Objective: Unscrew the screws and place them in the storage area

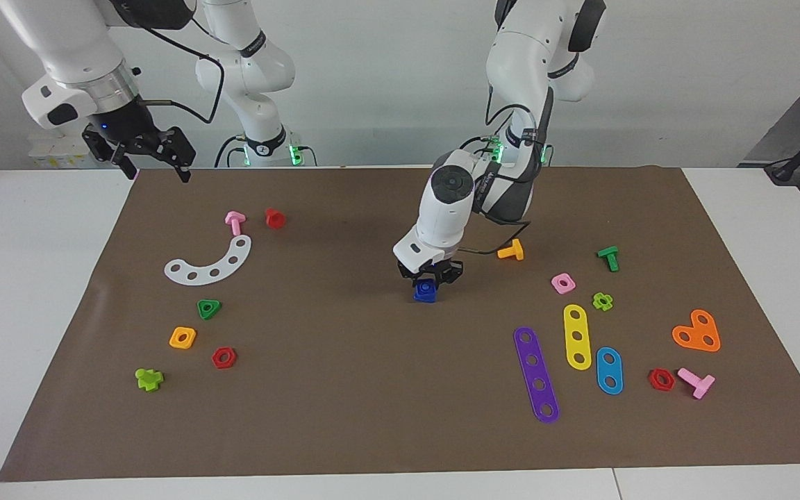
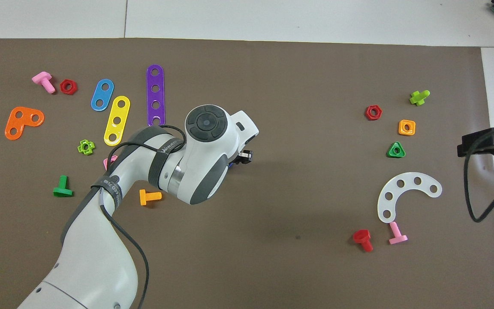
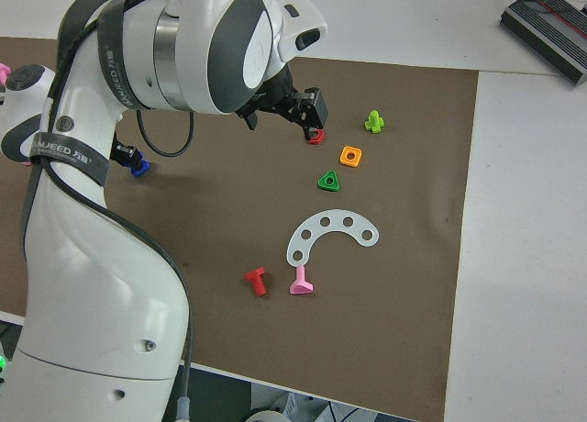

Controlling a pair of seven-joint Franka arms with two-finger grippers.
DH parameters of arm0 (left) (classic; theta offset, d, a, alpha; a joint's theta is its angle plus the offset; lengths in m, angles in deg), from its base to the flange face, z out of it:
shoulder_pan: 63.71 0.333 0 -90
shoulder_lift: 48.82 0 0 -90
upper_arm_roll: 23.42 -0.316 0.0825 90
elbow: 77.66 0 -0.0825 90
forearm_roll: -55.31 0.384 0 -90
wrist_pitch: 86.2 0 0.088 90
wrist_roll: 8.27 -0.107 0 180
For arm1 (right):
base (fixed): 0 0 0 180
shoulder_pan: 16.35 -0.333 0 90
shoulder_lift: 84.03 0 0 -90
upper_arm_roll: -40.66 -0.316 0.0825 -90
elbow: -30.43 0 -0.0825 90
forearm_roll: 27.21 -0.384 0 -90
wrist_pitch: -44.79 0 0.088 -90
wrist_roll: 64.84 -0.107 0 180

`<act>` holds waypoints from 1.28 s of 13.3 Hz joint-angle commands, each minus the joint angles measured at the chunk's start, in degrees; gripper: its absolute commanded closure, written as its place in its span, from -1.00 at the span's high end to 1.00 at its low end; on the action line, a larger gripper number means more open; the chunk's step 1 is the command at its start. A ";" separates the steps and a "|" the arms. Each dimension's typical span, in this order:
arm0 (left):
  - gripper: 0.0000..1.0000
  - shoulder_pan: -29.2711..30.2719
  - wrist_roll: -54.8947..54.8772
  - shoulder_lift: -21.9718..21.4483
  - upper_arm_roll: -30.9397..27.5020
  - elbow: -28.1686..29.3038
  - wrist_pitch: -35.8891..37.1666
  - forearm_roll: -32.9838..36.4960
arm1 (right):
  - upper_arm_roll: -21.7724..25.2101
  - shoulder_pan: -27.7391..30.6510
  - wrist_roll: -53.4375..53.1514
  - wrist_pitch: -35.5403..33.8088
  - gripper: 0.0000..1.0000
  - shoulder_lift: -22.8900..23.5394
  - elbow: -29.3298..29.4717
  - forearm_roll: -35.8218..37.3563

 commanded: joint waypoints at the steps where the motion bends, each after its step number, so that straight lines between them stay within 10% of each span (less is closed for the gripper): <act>1: -0.08 2.64 -0.21 2.89 -0.45 -9.49 9.94 -0.86 | -0.42 0.48 1.33 0.11 1.00 -1.09 -0.97 -0.25; 5: -0.08 8.97 -3.79 4.40 -0.45 -13.23 13.85 0.01 | -0.42 0.48 1.33 0.19 1.00 -1.09 -0.97 -0.25; 13: -0.11 20.85 -29.03 -0.96 -0.63 3.45 10.17 -0.07 | -0.42 0.48 1.33 0.11 1.00 -1.09 -0.97 -0.25; 15: 0.78 20.94 -29.83 -1.67 -0.63 6.20 7.09 -0.07 | -0.42 0.48 1.33 0.19 1.00 -1.09 -0.97 -0.25; 17: 1.00 21.12 -29.74 -1.41 -0.63 4.46 7.69 -0.16 | -0.42 0.48 1.33 0.11 1.00 -1.09 -0.97 -0.25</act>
